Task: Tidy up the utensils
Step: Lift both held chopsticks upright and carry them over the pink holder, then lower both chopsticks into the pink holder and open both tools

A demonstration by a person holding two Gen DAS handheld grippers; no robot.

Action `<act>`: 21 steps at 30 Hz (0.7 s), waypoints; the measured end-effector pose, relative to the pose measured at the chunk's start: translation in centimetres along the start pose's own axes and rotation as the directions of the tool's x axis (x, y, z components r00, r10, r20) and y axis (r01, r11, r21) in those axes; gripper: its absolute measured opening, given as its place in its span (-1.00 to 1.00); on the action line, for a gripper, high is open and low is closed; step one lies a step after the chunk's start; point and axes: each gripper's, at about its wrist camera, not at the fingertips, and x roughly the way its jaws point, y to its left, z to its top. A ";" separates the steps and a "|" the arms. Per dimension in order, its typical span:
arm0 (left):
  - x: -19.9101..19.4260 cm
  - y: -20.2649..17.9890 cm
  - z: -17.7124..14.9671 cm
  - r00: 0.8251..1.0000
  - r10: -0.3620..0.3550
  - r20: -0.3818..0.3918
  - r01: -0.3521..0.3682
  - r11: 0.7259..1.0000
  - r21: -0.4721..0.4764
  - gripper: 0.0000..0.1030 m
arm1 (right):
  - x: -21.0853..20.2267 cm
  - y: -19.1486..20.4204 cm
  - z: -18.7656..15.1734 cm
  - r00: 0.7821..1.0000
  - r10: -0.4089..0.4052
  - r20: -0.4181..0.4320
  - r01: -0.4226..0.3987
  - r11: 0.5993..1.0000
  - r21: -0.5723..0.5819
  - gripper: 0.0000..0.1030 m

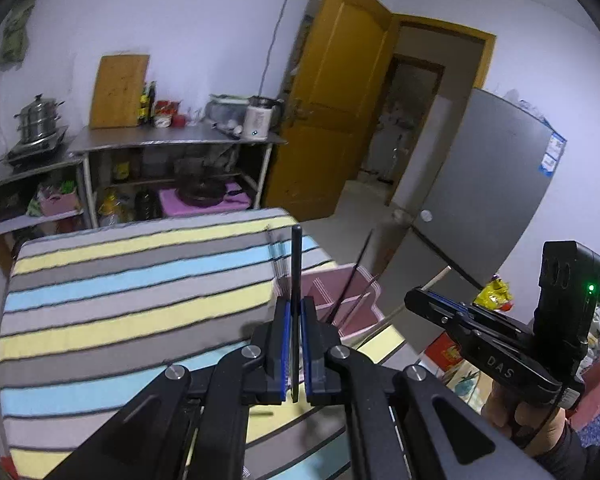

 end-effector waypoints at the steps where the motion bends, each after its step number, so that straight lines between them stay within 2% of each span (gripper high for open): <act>1: 0.2 -0.5 0.5 1.000 -0.009 0.007 0.009 1.000 0.005 -0.91 | -0.4 -0.3 0.5 1.000 -0.008 0.016 0.008 1.000 0.002 -0.88; 10: 1.3 -2.6 4.1 0.997 -0.047 0.057 0.046 0.999 0.025 -0.91 | -1.8 -1.9 3.3 0.995 -0.046 0.085 0.044 0.999 0.019 -0.88; 15: 2.9 -2.5 5.2 0.997 -0.035 0.065 0.034 0.999 0.025 -0.91 | -1.1 -2.8 3.5 0.995 -0.052 0.079 0.050 0.998 0.030 -0.88; 21: 5.2 -1.7 5.0 0.999 -0.022 0.046 0.022 1.000 0.007 -0.91 | 0.5 -3.6 3.0 0.997 -0.065 0.052 0.063 0.997 0.039 -0.88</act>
